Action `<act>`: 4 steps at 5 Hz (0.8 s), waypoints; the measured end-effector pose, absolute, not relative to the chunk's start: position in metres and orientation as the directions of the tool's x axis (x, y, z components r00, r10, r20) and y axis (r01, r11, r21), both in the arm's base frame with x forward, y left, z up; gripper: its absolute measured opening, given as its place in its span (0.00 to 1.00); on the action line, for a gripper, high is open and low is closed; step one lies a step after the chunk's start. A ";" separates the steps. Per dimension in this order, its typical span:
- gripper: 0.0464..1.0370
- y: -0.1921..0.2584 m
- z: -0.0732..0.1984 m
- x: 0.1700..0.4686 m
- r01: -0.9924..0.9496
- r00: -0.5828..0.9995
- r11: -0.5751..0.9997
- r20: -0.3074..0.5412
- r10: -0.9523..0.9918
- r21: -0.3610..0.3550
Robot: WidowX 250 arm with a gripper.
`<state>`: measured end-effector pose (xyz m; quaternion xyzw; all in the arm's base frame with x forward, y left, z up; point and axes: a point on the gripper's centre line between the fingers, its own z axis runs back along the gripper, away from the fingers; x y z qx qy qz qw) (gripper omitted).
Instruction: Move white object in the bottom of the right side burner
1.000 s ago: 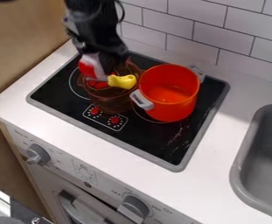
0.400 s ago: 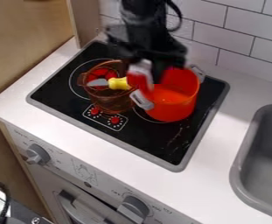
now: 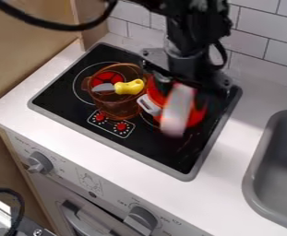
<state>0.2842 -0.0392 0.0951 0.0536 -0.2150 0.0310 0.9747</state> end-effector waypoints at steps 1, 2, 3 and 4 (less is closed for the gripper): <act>0.97 -0.029 0.091 0.285 -0.066 0.902 0.993 0.431 0.017 0.099; 0.96 -0.022 0.091 0.287 -0.058 0.899 0.993 0.437 0.009 0.099; 0.96 -0.016 0.090 0.287 -0.057 0.903 0.994 0.429 0.011 0.093; 0.96 -0.010 0.089 0.283 -0.067 0.918 0.994 0.395 0.027 0.087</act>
